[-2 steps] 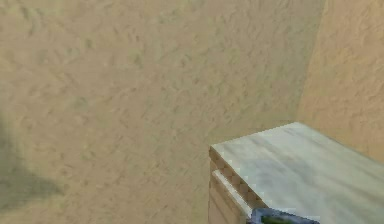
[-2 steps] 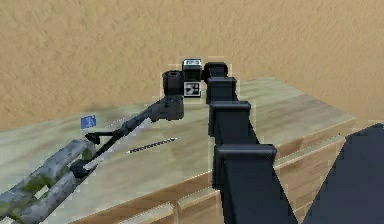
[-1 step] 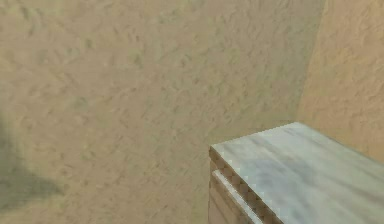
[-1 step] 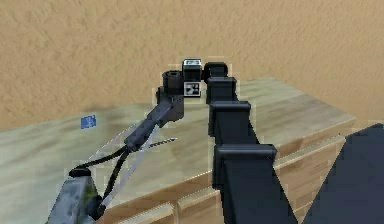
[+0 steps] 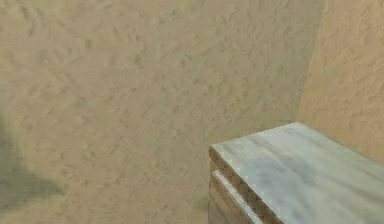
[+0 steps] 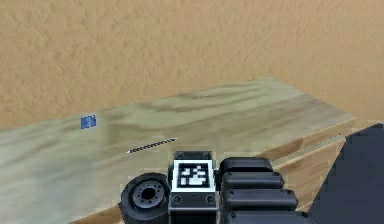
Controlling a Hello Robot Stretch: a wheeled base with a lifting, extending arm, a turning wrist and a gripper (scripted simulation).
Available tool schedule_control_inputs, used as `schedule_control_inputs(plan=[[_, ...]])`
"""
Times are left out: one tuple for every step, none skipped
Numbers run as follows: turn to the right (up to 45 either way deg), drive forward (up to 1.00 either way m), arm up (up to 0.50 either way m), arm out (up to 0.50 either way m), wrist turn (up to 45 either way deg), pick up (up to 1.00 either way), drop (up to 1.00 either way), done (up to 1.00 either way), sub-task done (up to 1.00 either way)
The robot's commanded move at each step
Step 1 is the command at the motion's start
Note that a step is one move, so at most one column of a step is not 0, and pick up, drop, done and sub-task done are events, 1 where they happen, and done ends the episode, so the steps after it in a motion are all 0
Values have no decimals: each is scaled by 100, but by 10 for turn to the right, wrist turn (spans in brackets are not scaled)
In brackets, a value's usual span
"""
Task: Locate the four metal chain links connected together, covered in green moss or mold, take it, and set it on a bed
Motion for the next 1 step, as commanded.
schedule_control_inputs(plan=[[450, 0, 0, 0, 0, 0, 0, 0, 0]])
